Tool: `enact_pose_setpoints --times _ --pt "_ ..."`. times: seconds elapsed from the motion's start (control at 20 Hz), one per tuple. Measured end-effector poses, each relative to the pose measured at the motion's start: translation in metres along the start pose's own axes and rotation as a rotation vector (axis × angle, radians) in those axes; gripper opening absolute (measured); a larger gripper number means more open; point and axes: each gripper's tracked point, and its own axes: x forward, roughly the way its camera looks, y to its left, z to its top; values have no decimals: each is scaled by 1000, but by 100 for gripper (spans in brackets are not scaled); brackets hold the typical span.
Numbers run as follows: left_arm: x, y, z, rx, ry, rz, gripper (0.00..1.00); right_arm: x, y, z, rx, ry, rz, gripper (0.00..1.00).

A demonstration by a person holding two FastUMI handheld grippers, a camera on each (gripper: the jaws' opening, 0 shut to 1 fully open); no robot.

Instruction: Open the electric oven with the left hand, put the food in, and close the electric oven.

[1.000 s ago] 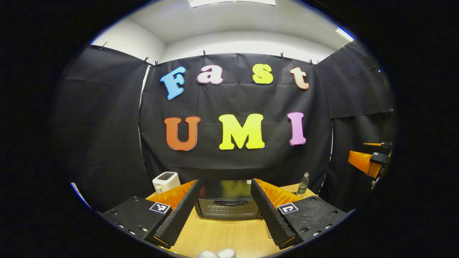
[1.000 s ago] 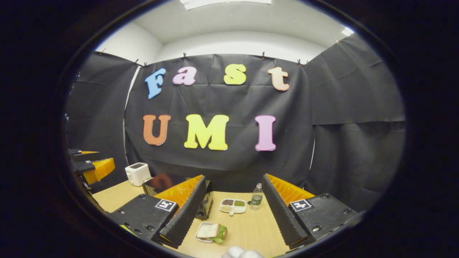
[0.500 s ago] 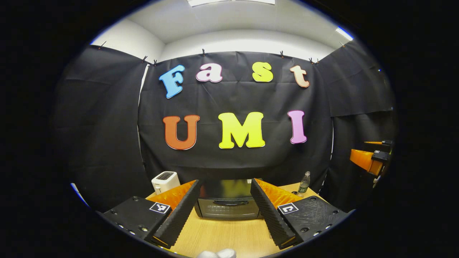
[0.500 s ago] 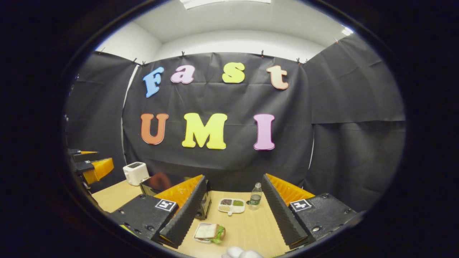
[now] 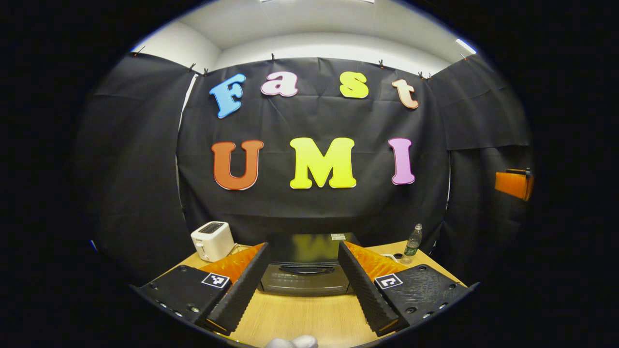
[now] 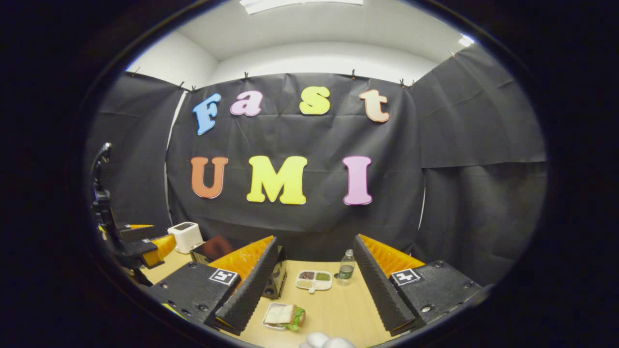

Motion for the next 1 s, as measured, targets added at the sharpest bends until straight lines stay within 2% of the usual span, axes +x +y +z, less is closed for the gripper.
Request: enact_pose_setpoints --times 0.4,0.65,0.9,1.0 --pt "105 -5 -84 -18 128 -37 94 -14 -33 -1 -61 30 -98 94" --pt "157 6 -129 -13 212 -19 94 -20 -51 -9 -67 68 -163 94" --pt "185 3 -156 21 260 -18 94 -21 -60 -21 -52 101 -198 94" --pt "187 1 -154 37 254 -27 97 -20 -60 -24 -34 109 -202 94"
